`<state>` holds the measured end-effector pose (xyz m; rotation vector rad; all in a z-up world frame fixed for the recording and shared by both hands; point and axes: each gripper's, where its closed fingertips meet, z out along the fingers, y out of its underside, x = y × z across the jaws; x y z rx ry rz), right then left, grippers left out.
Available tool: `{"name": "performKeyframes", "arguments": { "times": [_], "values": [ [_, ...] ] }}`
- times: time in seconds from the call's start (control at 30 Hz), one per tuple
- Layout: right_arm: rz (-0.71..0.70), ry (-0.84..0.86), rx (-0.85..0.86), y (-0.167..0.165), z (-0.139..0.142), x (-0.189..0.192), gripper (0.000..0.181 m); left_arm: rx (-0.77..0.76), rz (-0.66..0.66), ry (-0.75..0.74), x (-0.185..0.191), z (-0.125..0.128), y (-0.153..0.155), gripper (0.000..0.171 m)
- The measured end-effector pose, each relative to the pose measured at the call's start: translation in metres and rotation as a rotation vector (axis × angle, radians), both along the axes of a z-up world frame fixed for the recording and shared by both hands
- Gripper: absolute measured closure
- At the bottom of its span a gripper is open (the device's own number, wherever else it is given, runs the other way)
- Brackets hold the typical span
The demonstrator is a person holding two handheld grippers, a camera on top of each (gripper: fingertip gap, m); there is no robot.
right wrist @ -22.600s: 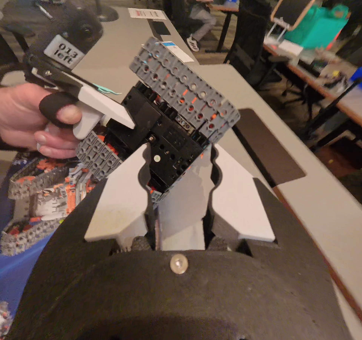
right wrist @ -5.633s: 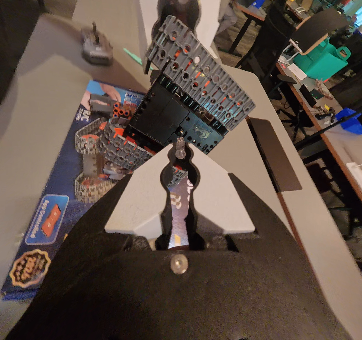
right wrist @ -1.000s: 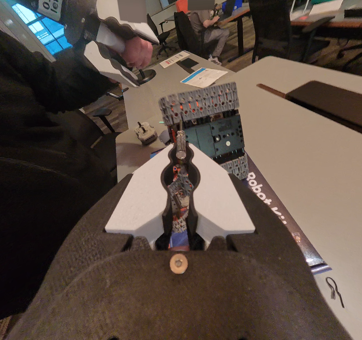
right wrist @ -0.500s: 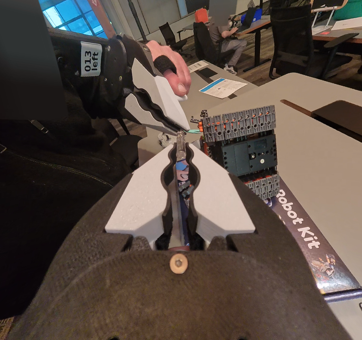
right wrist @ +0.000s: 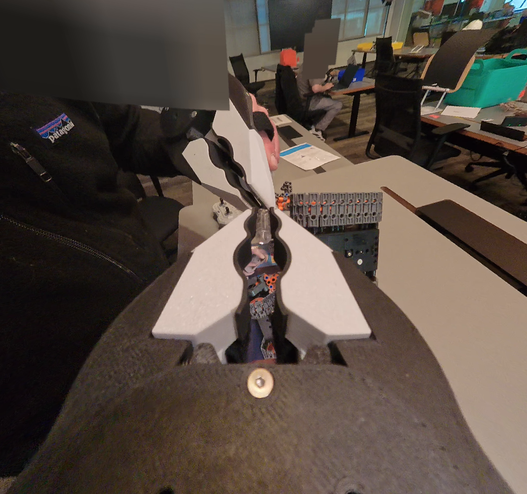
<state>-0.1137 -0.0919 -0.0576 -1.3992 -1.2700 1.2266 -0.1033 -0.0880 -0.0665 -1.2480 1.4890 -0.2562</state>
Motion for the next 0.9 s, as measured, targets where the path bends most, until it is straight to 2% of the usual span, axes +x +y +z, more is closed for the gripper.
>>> {"name": "performKeyframes", "arguments": {
  "times": [0.3, 0.43, 0.5, 0.53, 0.67, 0.77, 0.83, 0.9],
  "values": [
    [0.044, -0.058, 0.105, 0.0, 0.001, 0.004, 0.177, -0.004, 0.01, -0.032, 0.004, 0.004, 0.001, 0.171],
    [0.029, -0.082, 0.146, 0.018, -0.008, 0.013, 0.178, 0.008, 0.144, -0.052, -0.015, 0.014, 0.017, 0.145],
    [0.014, -0.115, 0.187, 0.036, -0.021, 0.017, 0.177, -0.061, 0.25, -0.056, -0.035, 0.013, 0.027, 0.12],
    [0.023, -0.13, 0.205, 0.043, -0.028, 0.017, 0.177, -0.103, 0.307, -0.044, -0.046, 0.007, 0.031, 0.108],
    [0.103, -0.179, 0.255, 0.066, -0.062, 0.009, 0.177, -0.306, 0.505, -0.027, -0.102, -0.031, 0.041, 0.084],
    [0.167, -0.172, 0.231, 0.079, -0.078, -0.003, 0.177, -0.48, 0.592, -0.024, -0.141, -0.068, 0.047, 0.079],
    [0.21, -0.182, 0.235, 0.084, -0.088, -0.012, 0.177, -0.615, 0.59, -0.034, -0.153, -0.092, 0.049, 0.079],
    [0.245, -0.176, 0.228, 0.088, -0.093, -0.019, 0.177, -0.674, 0.603, -0.021, -0.163, -0.11, 0.054, 0.079]
  ]
}}
